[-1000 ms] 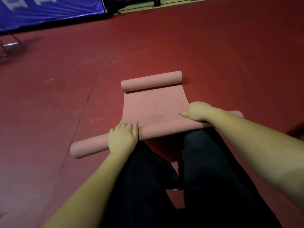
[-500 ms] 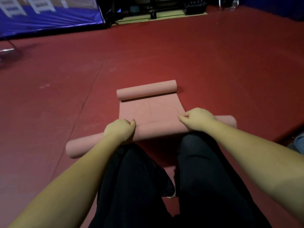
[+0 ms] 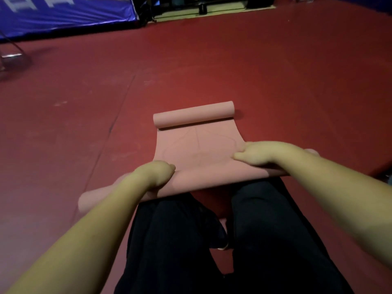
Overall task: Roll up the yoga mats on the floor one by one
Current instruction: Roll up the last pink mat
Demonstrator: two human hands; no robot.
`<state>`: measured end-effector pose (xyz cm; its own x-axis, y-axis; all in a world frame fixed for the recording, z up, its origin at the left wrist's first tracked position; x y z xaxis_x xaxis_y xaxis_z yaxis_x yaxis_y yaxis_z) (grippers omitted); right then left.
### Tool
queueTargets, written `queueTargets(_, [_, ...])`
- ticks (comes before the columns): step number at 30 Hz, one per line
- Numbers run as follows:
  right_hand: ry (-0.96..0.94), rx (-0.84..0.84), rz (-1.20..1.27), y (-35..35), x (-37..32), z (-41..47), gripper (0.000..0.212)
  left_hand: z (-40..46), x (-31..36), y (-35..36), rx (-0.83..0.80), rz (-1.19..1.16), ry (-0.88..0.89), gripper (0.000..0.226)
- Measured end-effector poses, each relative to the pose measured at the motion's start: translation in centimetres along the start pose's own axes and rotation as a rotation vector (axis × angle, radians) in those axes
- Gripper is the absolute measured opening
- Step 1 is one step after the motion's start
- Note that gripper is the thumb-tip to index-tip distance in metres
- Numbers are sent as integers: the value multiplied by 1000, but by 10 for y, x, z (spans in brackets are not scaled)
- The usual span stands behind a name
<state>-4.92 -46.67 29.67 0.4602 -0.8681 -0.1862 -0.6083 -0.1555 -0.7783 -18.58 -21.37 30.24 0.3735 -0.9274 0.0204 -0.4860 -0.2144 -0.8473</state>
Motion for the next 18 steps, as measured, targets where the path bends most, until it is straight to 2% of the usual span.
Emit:
queueTargets(4, [-35,129,11,4,1,-1,58,2,-4,6,7,25,10,39])
queueTargets(8, [-17,191,-56,2,-5,2,57,4,-8,11,47,199,89,39])
queueTargets(10, [2,160,-61,-1,-8,4,60,5,-12,16,152,264,101,38])
queueTargets(12, [26,115,-45,-4,-10,5,61,5,-17,22,336,197,89,33])
queueTargets(15, [64,30,-15,-7,-13,9,64,-3,-15,37,639,34,131,58])
queueTargets(16, [73,-1,-8,-8,-13,11,64,-7,-14,47,707,48,146,62])
queueTargets(18, [91,-49,8,-10,-15,14,65,-20,-6,58,766,70,132,52])
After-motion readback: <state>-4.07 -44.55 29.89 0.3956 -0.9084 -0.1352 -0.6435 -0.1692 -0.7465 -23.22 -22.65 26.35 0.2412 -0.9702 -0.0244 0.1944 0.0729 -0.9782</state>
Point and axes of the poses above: each hand's wrist, its own z-axis towards the middle knuckle, its own y-axis out of the palm, x = y × z, the point moved 1 cm from there along z, towards the middle knuckle, and after that the axes turned 2 degrees about z, right-handed, at the moved point
